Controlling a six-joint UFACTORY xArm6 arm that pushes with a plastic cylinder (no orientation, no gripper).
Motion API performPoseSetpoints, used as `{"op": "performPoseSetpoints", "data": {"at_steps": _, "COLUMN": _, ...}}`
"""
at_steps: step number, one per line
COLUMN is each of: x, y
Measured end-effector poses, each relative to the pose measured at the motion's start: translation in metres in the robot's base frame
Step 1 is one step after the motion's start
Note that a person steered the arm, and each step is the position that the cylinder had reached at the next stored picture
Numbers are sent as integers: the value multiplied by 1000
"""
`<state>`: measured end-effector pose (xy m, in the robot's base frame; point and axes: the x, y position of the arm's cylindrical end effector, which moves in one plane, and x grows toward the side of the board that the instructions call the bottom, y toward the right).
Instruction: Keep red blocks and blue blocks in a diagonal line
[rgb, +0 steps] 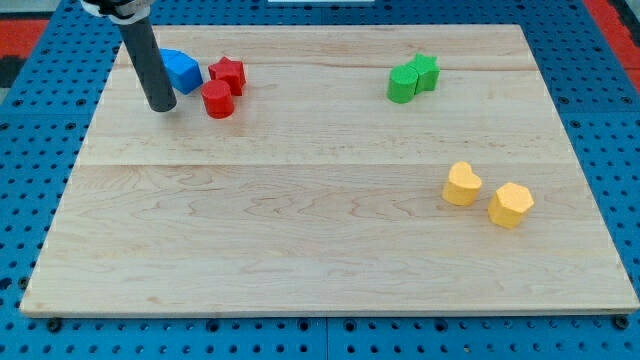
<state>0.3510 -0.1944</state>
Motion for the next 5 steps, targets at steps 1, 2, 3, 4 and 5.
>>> {"op": "performPoseSetpoints", "data": {"at_steps": 1, "x": 0, "y": 18}}
{"op": "performPoseSetpoints", "data": {"at_steps": 2, "x": 0, "y": 40}}
{"op": "performPoseSetpoints", "data": {"at_steps": 3, "x": 0, "y": 58}}
{"op": "performPoseSetpoints", "data": {"at_steps": 4, "x": 0, "y": 74}}
{"op": "performPoseSetpoints", "data": {"at_steps": 5, "x": 0, "y": 74}}
